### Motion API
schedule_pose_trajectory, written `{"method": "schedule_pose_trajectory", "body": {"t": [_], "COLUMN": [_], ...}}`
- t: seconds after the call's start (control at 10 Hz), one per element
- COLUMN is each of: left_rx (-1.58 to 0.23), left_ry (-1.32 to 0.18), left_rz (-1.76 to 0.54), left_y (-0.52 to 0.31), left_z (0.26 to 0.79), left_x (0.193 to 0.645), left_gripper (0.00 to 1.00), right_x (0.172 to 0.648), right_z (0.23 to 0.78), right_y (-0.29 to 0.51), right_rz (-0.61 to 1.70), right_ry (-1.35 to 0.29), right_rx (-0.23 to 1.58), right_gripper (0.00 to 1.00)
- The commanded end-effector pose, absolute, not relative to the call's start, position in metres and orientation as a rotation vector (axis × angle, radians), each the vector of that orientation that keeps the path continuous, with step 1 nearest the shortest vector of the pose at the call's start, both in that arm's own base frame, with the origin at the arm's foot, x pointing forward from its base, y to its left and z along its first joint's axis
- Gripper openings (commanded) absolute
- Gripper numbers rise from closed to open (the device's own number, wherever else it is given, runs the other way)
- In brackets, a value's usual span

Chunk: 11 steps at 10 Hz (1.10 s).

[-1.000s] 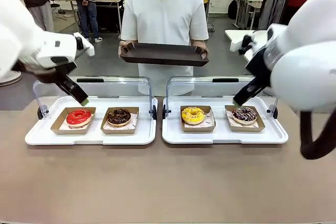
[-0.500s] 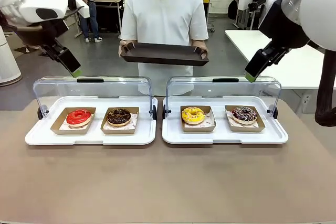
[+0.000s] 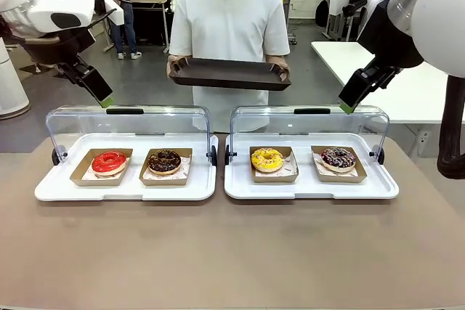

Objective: Provide the desired donut to the person.
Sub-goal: Pick up and lift the Paper togo box containing the Donut pointed at by the person.

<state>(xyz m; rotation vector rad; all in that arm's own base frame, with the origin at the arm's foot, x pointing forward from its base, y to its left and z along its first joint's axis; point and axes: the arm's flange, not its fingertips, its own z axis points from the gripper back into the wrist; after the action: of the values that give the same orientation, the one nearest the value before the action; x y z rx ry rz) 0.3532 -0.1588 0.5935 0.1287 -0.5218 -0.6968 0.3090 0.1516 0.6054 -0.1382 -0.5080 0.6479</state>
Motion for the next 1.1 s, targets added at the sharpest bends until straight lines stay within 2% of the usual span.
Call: {"method": "schedule_pose_trajectory", "body": {"t": [0.0,0.1,0.5,0.7,1.0], "left_rx": [-0.067,-0.228,-0.718,-0.890,-0.992], "left_ry": [-0.486,-0.474,-0.514,-0.539,-0.647], "left_rz": [-0.721,-0.788,-0.885,-0.870,-0.927], "left_y": [-0.135,-0.111,-0.045,-0.017,0.005], "left_z": [0.602,0.608,0.614,0.614,0.605], "left_x": [0.358,0.361,0.369,0.375,0.382], "left_gripper": [1.00,1.00,1.00,1.00,1.00], "right_x": [0.312,0.317,0.344,0.360,0.375], "right_z": [0.614,0.621,0.622,0.614,0.598], "right_y": [0.125,0.091,-0.007,-0.040,-0.078], "right_rz": [0.763,0.868,1.055,1.049,1.036], "right_ry": [-0.501,-0.471,-0.618,-0.674,-0.746], "right_rx": [0.069,0.301,0.792,0.978,1.059], "right_gripper": [1.00,1.00,1.00,1.00,1.00]}}
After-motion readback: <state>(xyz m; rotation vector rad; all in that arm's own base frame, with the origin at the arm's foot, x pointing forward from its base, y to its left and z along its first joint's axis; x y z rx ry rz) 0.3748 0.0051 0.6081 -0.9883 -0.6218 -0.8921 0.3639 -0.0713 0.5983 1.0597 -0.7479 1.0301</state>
